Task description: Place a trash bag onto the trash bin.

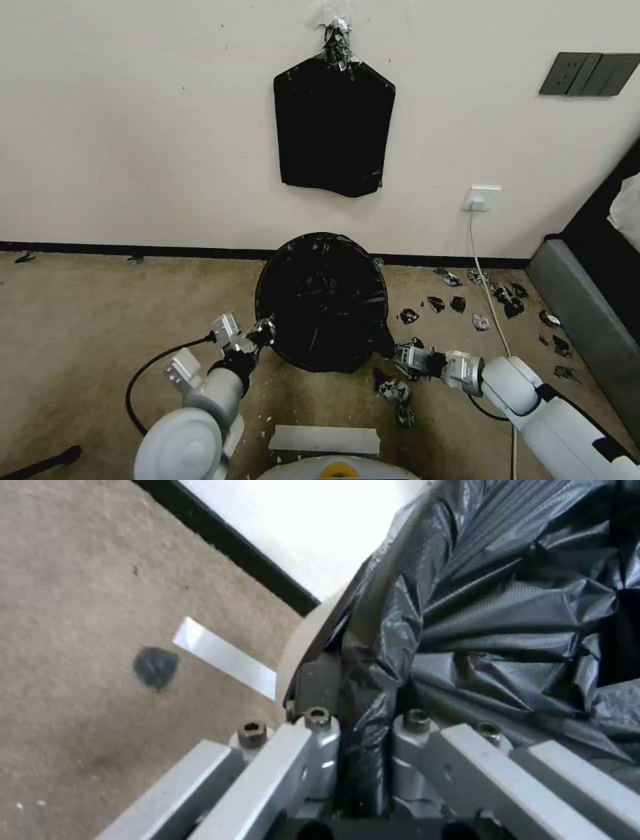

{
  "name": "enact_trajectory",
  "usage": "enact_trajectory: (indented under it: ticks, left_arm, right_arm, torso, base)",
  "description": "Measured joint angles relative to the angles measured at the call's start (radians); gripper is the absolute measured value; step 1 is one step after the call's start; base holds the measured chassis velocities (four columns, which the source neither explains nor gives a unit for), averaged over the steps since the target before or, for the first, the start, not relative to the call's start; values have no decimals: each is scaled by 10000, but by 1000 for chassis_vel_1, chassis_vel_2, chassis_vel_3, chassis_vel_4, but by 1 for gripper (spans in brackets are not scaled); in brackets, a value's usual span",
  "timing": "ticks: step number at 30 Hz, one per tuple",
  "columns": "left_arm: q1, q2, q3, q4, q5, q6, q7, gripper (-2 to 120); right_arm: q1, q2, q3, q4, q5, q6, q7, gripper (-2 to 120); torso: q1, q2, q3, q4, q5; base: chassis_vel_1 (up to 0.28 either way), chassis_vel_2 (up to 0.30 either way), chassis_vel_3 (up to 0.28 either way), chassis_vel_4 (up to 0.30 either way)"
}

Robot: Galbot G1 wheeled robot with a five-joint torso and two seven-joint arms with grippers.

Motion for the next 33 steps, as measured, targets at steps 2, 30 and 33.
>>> enact_trajectory:
  ticks: [2, 30, 33]
  left_arm:
    - [-123, 49, -121, 156, 35, -45, -23, 4]
    - [-391, 197, -395, 1007, 1075, -411, -50, 4]
    - [-377, 148, -371, 1015, 1303, -443, -41, 4]
  right_arm:
    - [-99, -19, -14, 237, 30, -54, -190, 14]
    - [-825, 117, 1764, 2657, 771, -2868, 4684, 96]
    - [-876, 160, 1879, 3560, 1574, -3708, 5385, 89]
  torso:
    - [0, 0, 0, 0, 2]
    - [0, 0, 0, 0, 2]
    - [0, 0, 0, 0, 0]
  base:
    - [0, 0, 0, 0]
    - [0, 0, 0, 0]
    - [0, 0, 0, 0]
